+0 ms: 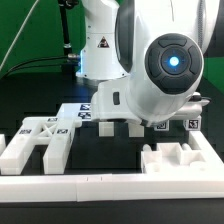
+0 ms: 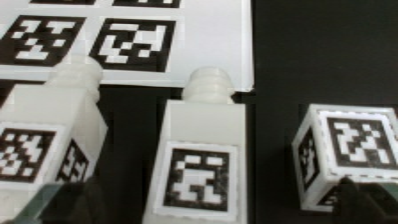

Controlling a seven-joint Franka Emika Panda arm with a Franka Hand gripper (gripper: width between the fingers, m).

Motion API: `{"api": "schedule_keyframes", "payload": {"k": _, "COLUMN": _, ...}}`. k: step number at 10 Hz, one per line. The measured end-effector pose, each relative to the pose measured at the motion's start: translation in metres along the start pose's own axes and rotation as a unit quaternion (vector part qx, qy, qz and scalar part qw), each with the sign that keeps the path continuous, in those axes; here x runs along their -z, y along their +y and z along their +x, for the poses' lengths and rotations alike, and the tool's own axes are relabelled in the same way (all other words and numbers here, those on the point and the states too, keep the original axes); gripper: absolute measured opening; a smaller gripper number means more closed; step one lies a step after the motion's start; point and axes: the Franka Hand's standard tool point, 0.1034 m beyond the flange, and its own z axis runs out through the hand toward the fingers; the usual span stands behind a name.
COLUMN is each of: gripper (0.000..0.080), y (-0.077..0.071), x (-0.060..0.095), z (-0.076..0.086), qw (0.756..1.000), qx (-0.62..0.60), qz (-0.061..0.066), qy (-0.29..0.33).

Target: Assemble chair

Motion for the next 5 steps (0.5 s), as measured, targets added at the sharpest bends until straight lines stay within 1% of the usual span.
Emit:
{"api": "schedule_keyframes", "payload": {"k": 2, "gripper": 0.0366, "y": 0.0, "x": -0.0001, "z": 0.0, "qw": 1.0, "qx": 0.0, "qz": 0.0, "qy": 0.0}}
{"api": "schedule_keyframes", "payload": {"k": 3, "gripper": 0.0275, "y": 0.0, "x": 0.0, "z": 0.0, "qw": 1.0, "qx": 0.0, "qz": 0.0, "qy": 0.0}}
{"api": "schedule_keyframes", "payload": {"k": 5, "gripper": 0.0275, "y": 0.0, "x": 0.0, "z": 0.0, "qw": 1.0, "qx": 0.0, "qz": 0.0, "qy": 0.0}}
